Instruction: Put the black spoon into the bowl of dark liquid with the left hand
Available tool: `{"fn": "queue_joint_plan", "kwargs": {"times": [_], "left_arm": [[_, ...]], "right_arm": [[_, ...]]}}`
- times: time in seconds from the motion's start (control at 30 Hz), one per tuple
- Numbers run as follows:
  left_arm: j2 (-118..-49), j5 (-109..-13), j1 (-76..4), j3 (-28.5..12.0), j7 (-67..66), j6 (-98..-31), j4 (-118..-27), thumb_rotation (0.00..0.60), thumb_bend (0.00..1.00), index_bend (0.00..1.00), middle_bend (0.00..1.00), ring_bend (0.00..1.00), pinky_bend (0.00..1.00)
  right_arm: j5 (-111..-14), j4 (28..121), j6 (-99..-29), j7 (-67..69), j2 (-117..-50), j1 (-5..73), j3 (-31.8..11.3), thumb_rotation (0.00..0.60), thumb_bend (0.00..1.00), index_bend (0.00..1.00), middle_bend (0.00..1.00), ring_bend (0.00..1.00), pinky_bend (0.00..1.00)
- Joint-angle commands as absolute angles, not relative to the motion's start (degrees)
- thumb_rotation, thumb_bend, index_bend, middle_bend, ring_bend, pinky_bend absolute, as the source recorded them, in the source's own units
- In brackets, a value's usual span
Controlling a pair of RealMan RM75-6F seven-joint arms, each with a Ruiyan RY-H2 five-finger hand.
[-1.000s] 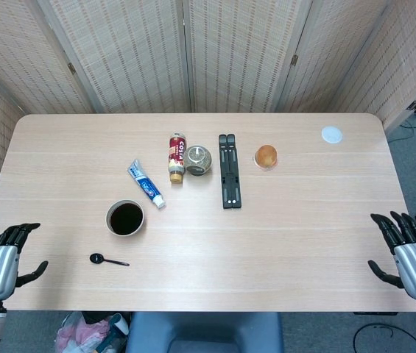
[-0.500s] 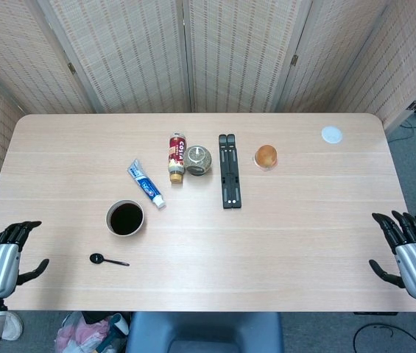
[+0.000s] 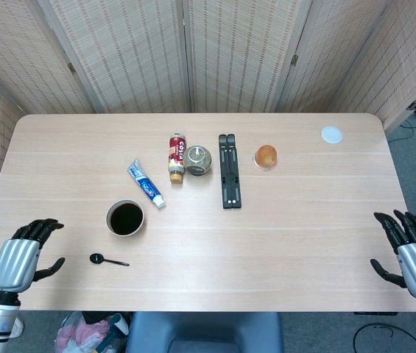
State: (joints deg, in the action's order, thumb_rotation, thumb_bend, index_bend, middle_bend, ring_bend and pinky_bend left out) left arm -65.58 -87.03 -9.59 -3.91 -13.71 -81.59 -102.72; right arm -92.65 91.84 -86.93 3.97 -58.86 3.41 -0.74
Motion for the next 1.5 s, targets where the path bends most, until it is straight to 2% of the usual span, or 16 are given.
{"fn": "queue_joint_plan", "kwargs": {"times": [0.03, 0.1, 0.27, 0.4, 0.5, 0.7, 0.9, 1.27, 1.5], "left_arm": [[-66.1, -87.8, -11.5, -3.7, -14.1, -79.2, -101.6, 0.6, 0.26, 0.32, 0.31, 0.32, 0.37], [-66.5, -88.0, -12.5, -3.8, -14.2, -77.9, -101.2, 0.6, 0.26, 0.34, 0.37, 0.39, 0.51], [-68.1, -88.6, -15.2, -3.8, -14.8, -74.4, -99.5, 0.6, 0.26, 0.4, 0.59, 0.55, 0.76], [-70.1, -88.4, -17.4, -3.6, -15.7, -71.4, -97.9, 0.6, 0.26, 0.44, 0.73, 0.66, 0.89], [-71.4, -88.2, -18.7, -3.3, -16.7, -69.3, -96.8, 0.6, 0.26, 0.46, 0.79, 0.71, 0.94], [-73.2, -87.3, -21.3, -2.4, -20.5, -65.0, -94.6, 0.6, 0.26, 0.46, 0.88, 0.77, 1.0], [-74.5, -83.8, -23.2, -1.9, -26.6, -60.6, -94.8, 0.6, 0.26, 0.48, 0.95, 0.83, 1.0], [-79.3, -76.0, -25.1, -2.0, -37.6, -58.5, -93.9, 0.6, 0.32, 0.52, 0.98, 0.86, 1.0], [-81.6, -69.9, -26.8, -1.7, -44.3, -57.1, -94.5, 0.6, 0.33, 0.54, 0.98, 0.86, 1.0]], "right_arm": [[-92.6, 91.8, -87.0, 4.0, -58.9, 3.4, -0.7, 0.6, 0.19, 0.02, 0.14, 0.04, 0.05], [-92.6, 91.8, -87.1, 4.0, -58.9, 3.3, -0.7, 0.6, 0.19, 0.02, 0.14, 0.04, 0.05], [-92.5, 91.7, -87.4, 4.1, -58.8, 3.0, -0.6, 0.6, 0.19, 0.02, 0.14, 0.04, 0.05], [-92.5, 91.7, -87.6, 4.2, -58.7, 2.8, -0.5, 0.6, 0.19, 0.02, 0.14, 0.04, 0.05], [-92.6, 91.7, -87.8, 4.3, -58.6, 2.6, -0.4, 0.6, 0.19, 0.02, 0.14, 0.04, 0.05], [-92.4, 91.6, -87.8, 4.5, -58.6, 2.4, -0.3, 0.6, 0.19, 0.02, 0.14, 0.04, 0.05], [-92.4, 91.2, -87.8, 4.7, -58.7, 2.4, -0.3, 0.6, 0.19, 0.02, 0.14, 0.04, 0.05], [-92.2, 90.6, -87.8, 5.3, -58.8, 2.2, -0.2, 0.6, 0.19, 0.02, 0.14, 0.04, 0.05], [-92.1, 90.2, -87.6, 5.6, -59.0, 2.1, -0.2, 0.6, 0.19, 0.02, 0.14, 0.04, 0.05]]}}
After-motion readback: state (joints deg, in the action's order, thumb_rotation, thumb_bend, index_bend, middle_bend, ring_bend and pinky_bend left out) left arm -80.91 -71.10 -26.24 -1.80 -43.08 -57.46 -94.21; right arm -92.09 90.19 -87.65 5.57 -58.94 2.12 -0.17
